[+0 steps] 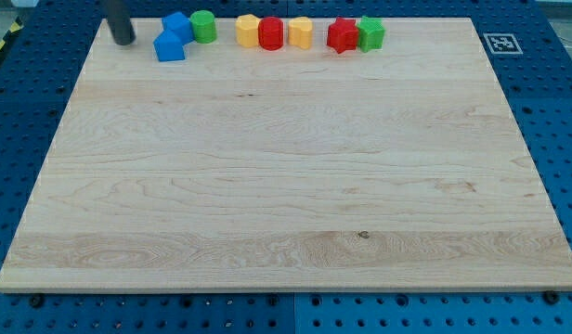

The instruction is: Move the blue triangle slightly to the top left side of the board

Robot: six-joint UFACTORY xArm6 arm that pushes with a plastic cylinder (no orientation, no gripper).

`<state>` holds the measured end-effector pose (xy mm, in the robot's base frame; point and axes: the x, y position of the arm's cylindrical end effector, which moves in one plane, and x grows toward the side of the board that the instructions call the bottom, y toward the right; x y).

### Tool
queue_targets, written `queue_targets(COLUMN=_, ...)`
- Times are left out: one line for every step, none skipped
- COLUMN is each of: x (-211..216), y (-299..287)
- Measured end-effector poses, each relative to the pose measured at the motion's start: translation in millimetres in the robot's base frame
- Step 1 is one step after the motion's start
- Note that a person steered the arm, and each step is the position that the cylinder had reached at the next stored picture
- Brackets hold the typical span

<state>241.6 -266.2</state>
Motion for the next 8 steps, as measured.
queue_targets(x=1.4, y=-36.8)
queue_targets(x=17.2, y=-37.7)
queue_targets(x=45.0, y=-19.3)
queue_targets(x=68.2, y=13.1)
queue_targets(x=71.4, y=73.2)
queue_targets(x=68.4, y=136.9)
queue_targets(x=47.6, y=154.7)
queue_targets(x=34.1, y=142.9)
